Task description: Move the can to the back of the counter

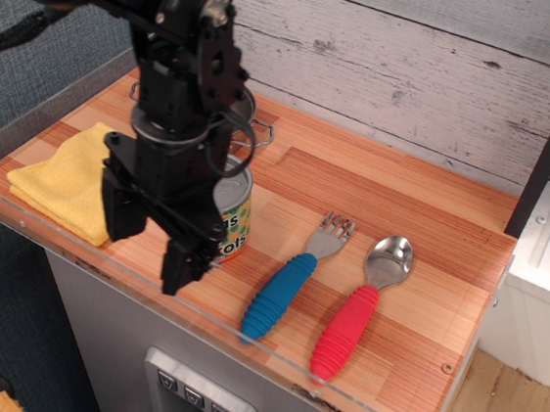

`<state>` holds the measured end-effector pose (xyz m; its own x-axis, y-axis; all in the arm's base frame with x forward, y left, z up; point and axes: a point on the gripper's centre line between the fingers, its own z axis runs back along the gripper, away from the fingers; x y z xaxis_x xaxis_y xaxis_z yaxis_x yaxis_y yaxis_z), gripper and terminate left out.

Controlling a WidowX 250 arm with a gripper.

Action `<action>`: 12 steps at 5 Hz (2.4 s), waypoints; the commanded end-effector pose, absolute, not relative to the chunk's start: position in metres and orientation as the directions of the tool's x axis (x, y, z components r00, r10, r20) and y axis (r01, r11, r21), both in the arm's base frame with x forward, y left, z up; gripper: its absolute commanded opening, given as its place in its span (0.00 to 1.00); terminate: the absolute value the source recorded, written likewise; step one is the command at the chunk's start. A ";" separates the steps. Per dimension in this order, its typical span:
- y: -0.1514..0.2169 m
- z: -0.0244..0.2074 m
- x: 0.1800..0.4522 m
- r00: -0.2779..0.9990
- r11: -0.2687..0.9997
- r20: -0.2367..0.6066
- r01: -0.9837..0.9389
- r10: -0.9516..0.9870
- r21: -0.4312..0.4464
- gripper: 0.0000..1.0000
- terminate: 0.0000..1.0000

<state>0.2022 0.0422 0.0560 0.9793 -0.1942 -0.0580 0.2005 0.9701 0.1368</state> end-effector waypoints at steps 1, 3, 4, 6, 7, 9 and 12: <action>0.070 0.059 0.217 0.966 0.956 -0.007 0.258 -0.260 0.137 1.00 0.00; 0.069 0.057 0.238 0.919 0.918 0.050 0.385 -0.391 0.099 1.00 0.00; 0.067 0.054 0.249 0.917 0.916 0.047 0.391 -0.396 0.088 1.00 0.00; 0.058 0.049 0.272 0.902 0.904 0.065 0.424 -0.427 0.058 1.00 0.00; 0.055 0.051 0.283 0.901 0.906 0.102 0.421 -0.423 0.042 1.00 0.00; 0.045 0.059 0.307 0.902 0.912 0.136 0.408 -0.411 0.048 1.00 0.00; 0.022 0.063 0.336 0.893 0.902 0.133 0.423 -0.431 0.086 1.00 0.00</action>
<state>0.3299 0.0196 0.0518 0.8984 -0.4271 0.1024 0.4225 0.9041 0.0648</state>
